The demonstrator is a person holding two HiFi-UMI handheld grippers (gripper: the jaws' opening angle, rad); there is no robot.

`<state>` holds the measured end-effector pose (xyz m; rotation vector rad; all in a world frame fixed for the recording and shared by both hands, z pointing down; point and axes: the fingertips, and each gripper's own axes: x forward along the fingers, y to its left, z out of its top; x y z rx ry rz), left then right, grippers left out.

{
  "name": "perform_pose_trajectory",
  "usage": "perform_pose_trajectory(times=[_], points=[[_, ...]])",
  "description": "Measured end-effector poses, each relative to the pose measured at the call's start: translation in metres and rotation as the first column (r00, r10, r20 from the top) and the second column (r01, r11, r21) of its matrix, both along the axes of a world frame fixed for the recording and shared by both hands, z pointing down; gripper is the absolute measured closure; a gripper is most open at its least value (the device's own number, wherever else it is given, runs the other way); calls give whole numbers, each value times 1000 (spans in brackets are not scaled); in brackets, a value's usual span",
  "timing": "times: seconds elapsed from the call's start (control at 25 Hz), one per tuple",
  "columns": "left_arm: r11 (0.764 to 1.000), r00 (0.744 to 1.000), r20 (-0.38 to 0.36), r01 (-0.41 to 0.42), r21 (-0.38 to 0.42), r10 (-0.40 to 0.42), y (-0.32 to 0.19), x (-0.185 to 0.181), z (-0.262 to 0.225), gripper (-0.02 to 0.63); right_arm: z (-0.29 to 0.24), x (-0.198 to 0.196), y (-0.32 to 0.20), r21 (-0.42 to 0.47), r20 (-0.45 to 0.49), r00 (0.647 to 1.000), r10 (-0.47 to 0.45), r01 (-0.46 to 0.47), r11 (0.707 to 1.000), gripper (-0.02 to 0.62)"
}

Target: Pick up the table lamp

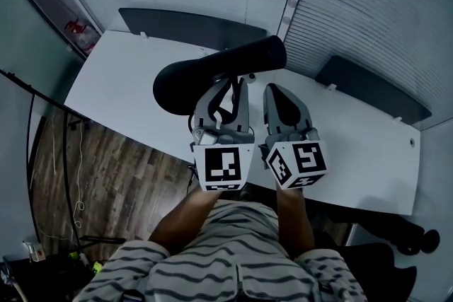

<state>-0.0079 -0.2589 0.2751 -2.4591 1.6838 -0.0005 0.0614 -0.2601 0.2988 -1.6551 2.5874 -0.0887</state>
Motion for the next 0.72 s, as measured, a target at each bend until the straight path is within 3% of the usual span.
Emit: perform_pose_trajectory(times=[0.72], points=[[1000, 1000, -22, -17, 11, 17, 3, 3, 0, 549, -1, 1, 4, 7, -12, 1000, 23, -23, 1000, 584]])
